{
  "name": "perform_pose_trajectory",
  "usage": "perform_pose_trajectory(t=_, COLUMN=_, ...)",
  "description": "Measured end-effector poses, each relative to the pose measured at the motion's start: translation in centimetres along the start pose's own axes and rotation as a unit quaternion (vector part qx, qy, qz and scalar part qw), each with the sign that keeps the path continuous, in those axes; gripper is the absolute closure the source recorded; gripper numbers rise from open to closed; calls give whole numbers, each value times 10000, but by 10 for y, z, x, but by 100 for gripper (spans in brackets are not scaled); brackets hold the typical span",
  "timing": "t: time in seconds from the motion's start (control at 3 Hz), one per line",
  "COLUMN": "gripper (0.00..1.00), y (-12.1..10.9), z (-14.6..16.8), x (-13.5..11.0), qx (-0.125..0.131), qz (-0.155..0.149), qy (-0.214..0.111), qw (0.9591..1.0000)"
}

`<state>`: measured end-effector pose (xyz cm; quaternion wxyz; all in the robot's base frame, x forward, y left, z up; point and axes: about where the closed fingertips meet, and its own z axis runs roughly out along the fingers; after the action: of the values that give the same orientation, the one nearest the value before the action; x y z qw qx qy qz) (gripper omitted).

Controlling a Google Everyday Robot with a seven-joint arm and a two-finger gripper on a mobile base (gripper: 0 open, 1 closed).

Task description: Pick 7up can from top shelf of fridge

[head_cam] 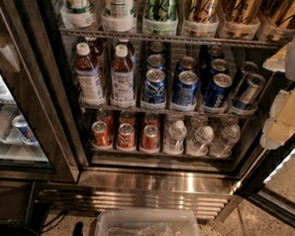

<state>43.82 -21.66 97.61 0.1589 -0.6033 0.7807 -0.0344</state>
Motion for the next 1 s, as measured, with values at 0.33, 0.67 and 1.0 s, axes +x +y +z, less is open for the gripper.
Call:
perform_pose_trajectory(t=0.33, gripper=0, y=0, z=0, x=0, qx=1, qz=0, qy=0, qw=10000)
perform_pose_trajectory(t=0.67, gripper=0, y=1, z=2, x=-4, qx=117, qz=72, qy=-97, qw=9999)
perform_pose_trajectory(t=1.0, gripper=0, y=13, z=13, x=-31, qx=293, qz=94, qy=-512, qw=9982)
